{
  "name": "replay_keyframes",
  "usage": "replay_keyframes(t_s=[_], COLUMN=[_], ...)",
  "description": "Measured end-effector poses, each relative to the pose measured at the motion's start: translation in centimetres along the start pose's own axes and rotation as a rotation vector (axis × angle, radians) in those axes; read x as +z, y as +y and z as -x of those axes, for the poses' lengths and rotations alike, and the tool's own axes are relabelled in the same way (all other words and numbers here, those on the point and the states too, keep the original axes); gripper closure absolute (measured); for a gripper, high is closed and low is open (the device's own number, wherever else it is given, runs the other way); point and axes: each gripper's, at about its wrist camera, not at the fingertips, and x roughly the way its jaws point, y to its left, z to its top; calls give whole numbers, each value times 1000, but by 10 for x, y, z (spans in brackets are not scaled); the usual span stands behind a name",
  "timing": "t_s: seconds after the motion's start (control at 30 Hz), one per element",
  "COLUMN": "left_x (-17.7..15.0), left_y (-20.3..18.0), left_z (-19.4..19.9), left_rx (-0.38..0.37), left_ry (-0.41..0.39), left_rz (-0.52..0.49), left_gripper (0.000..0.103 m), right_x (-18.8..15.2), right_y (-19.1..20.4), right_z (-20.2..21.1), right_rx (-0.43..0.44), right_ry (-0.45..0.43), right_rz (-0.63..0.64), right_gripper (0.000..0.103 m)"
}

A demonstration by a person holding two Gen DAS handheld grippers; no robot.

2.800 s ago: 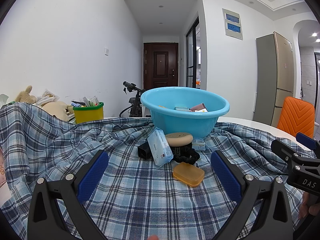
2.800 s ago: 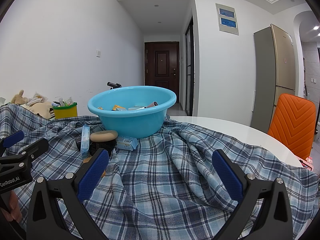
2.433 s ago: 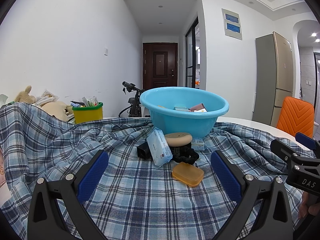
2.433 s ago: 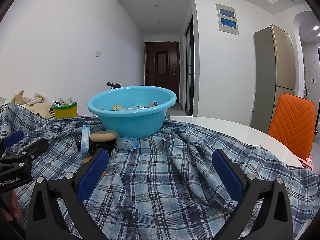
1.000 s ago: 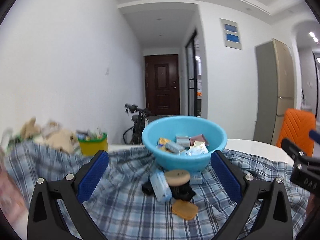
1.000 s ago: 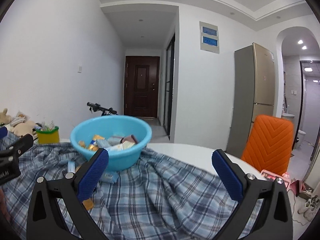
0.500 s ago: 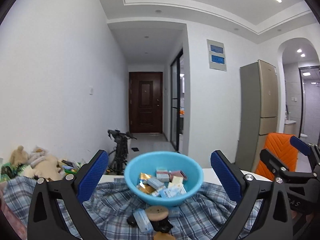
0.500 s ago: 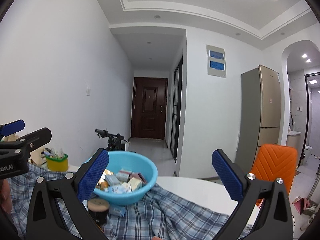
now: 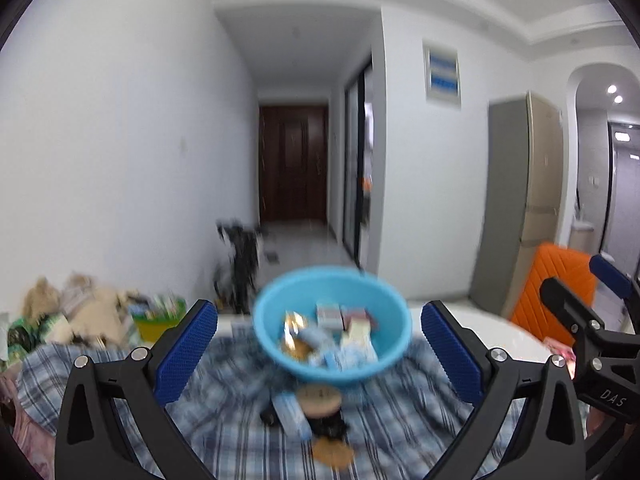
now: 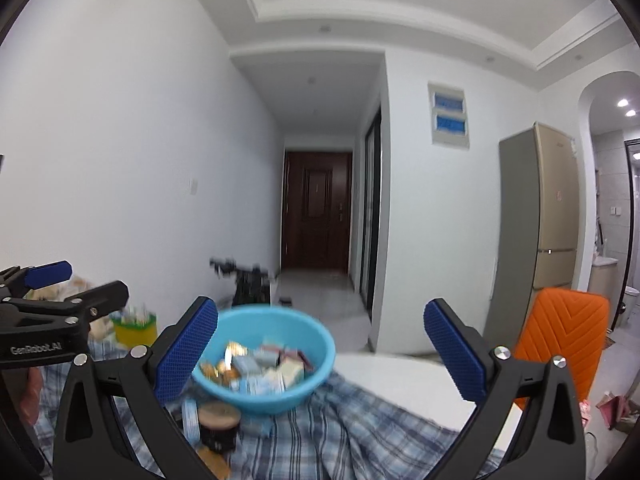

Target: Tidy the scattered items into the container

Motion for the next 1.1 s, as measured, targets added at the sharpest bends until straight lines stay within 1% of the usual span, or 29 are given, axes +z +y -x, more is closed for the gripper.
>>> replay_keyframes(t_s=[0.07, 0.1, 0.13, 0.23, 0.3, 0.43, 0.53, 0.6, 0.67, 0.73, 0.77, 0.8, 0.87, 0.93, 1.03, 1.1], left_x=[-2, -4, -7, -21, -39, -69, -92, -107, -119, -132, -139, -144, -151, -158, -165, -169], left_y=[4, 6, 8, 11, 9, 12, 21, 31, 38, 44, 48, 52, 57, 60, 60, 60], left_z=[-16, -22, -28, -39, -49, -71, -88, -101, -112, -128, -136, -141, -152, -162, -173, -184], left_rx=[-38, -51, -57, -57, -54, -75, -97, -88, -84, -41, -29, -30, -18, -25, -8, -40], left_ry=[97, 136, 167, 220, 267, 356, 411, 445, 459, 488, 493, 490, 493, 495, 473, 483], left_rz=[18, 25, 38, 57, 50, 64, 99, 136, 146, 142, 140, 139, 137, 124, 91, 80], left_gripper=[0, 0, 0, 0, 0, 0, 0, 0, 0, 0, 0, 0, 0, 0, 0, 0], right_x=[-1, -3, -7, -24, -38, -62, -71, -76, -85, -95, -101, -106, -116, -125, -136, -143], right_y=[1, 0, -1, -4, -6, -12, -12, -13, -13, -10, -9, -8, -7, -7, -4, -1], right_z=[-13, -18, -26, -47, -55, -64, -66, -68, -69, -73, -76, -78, -83, -87, -93, -98], right_rx=[19, 33, 61, 135, 149, 155, 152, 149, 142, 138, 139, 164, 164, 161, 168, 176], right_ry=[91, 131, 191, 343, 390, 436, 440, 443, 457, 481, 495, 511, 538, 550, 575, 583], right_rz=[10, 6, -7, -37, -47, -69, -71, -57, -42, -28, -24, -11, -2, 0, 5, 9], right_gripper=[0, 0, 0, 0, 0, 0, 0, 0, 0, 0, 0, 0, 0, 0, 0, 0])
